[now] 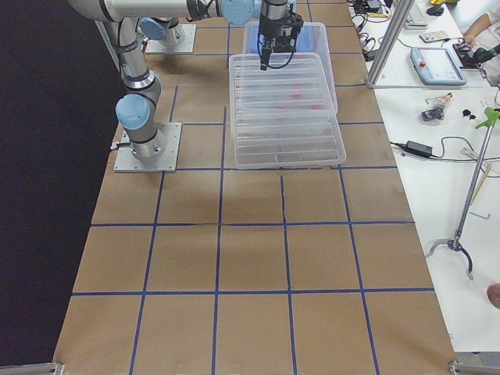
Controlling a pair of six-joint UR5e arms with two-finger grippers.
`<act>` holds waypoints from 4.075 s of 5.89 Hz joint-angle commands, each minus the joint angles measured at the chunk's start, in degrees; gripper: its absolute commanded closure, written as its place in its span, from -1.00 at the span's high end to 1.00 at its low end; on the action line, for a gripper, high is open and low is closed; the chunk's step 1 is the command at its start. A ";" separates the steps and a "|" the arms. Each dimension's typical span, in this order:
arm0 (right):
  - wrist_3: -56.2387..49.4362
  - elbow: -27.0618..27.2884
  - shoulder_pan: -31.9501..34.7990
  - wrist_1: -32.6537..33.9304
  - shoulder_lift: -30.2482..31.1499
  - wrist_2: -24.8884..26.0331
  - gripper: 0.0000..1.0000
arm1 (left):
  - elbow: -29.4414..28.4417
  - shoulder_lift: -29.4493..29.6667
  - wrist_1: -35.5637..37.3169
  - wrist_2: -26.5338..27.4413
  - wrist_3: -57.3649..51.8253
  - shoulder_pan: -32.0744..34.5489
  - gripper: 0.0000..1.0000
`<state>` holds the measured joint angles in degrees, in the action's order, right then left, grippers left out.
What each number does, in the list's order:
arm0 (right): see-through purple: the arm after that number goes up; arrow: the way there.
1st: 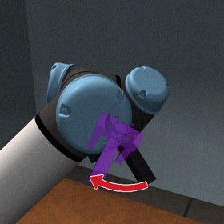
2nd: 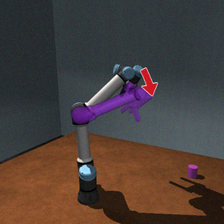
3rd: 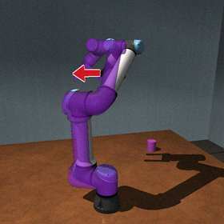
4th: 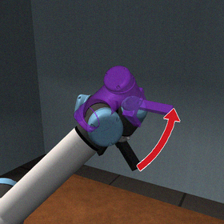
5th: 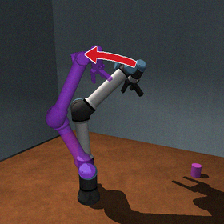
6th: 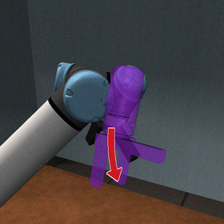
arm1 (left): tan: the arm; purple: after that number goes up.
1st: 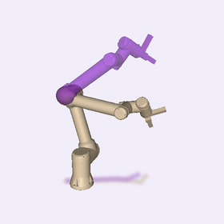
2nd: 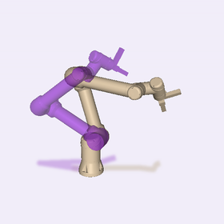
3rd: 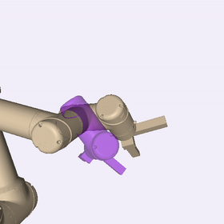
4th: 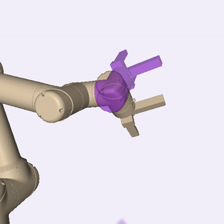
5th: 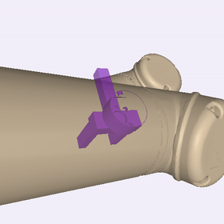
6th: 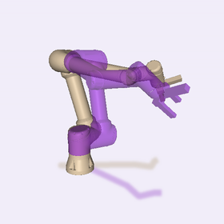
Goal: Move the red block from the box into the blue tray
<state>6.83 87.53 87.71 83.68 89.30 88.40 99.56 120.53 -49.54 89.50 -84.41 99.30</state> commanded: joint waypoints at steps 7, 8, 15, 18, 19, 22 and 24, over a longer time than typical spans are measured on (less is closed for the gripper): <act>-0.07 0.45 0.00 0.07 -0.01 -0.15 1.00 | -7.55 -17.89 -24.47 -0.64 -15.52 -20.25 -0.82; -0.94 0.54 -0.52 0.16 -0.27 0.11 1.00 | -5.28 -16.31 -21.25 -0.73 -19.44 -20.72 -0.82; -47.52 1.24 -38.72 2.60 -8.33 6.41 1.00 | 6.34 -3.99 1.90 -0.29 -21.94 -20.72 0.38; -45.43 6.75 -40.25 13.71 -10.82 10.28 1.00 | 4.07 -9.40 -4.46 -0.38 -19.93 -20.20 0.89; -44.98 6.95 -40.25 16.74 -10.82 11.70 1.00 | 1.71 -15.44 -15.56 -0.90 -16.00 -20.19 0.89; -42.43 7.57 -41.75 15.56 -11.35 11.10 1.00 | -8.91 -24.37 -38.55 -1.34 -4.92 -18.10 0.89; -42.61 11.42 -41.48 15.54 -10.39 10.40 1.00 | -10.63 -27.10 -44.06 -0.38 -1.38 -15.63 0.90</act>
<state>-35.75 97.39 46.08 99.30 78.31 99.16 89.37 94.42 -91.65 88.88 -87.34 82.82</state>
